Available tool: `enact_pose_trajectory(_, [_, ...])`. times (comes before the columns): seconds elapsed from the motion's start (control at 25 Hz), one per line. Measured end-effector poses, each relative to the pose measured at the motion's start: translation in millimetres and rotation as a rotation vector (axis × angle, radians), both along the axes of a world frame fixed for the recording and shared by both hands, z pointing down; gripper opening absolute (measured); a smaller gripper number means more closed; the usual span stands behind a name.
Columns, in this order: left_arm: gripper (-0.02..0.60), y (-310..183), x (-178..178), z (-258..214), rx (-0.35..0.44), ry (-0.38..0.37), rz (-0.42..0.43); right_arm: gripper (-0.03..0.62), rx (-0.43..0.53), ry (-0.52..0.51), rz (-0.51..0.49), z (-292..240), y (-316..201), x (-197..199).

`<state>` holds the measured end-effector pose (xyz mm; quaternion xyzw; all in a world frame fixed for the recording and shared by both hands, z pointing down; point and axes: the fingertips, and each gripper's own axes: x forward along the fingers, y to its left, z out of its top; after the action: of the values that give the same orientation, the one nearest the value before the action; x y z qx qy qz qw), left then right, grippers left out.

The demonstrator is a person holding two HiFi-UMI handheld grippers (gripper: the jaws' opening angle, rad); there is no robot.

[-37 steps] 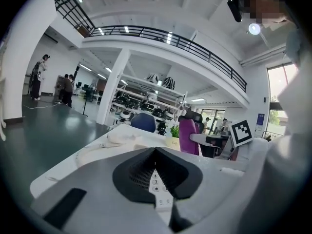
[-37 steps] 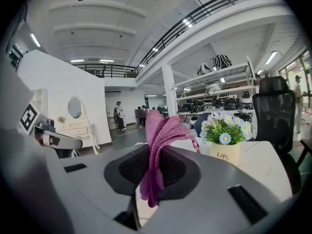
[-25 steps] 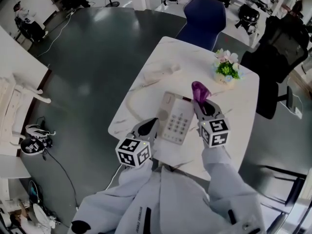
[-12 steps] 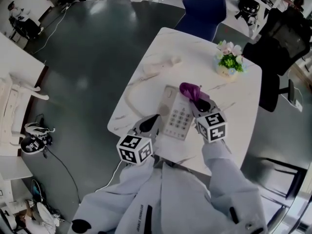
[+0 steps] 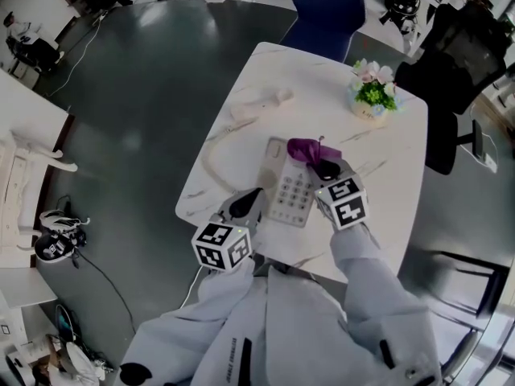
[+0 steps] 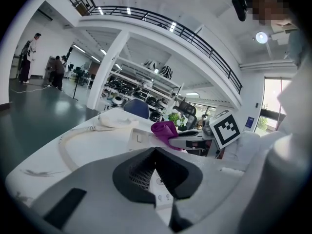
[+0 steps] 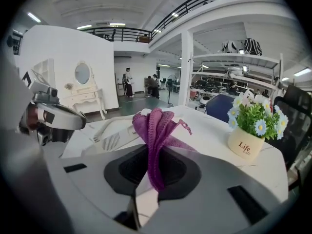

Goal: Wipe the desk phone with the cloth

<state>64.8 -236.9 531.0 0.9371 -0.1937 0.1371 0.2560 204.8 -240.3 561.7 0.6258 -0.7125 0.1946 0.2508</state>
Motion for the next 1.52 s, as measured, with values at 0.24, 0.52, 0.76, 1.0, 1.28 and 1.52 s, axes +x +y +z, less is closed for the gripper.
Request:
enact_pose_trajectory(0.24, [-0.002, 4, -2, 0, -0.001, 0.005, 0.019, 0.038, -0.052, 0.050, -0.014, 2, 5, -9])
enact_pose_trajectory(0.52, [-0.002, 9, -6, 2, 0.004, 0.013, 0.030, 0.038, -0.081, 0.116, -0.028, 7, 9, -13])
enact_pose_trajectory(0.76, [-0.003, 12, -11, 3, 0.003, 0.018, 0.038, 0.038, -0.097, 0.148, -0.042, 11, 13, -20])
enact_pose_trajectory(1.0, [-0.002, 19, -17, 0, 0.001, 0.022, 0.045, 0.038, -0.107, 0.162, -0.042, 13, 19, -27])
enact_pose_trajectory(1.28, [-0.002, 23, -21, -2, 0.015, 0.023, 0.053, 0.038, -0.111, 0.173, -0.051, 14, 26, -35])
enact_pose_trajectory(1.52, [-0.002, 25, -24, -4, 0.024, 0.021, 0.047, 0.038, -0.128, 0.163, -0.065, 18, 35, -43])
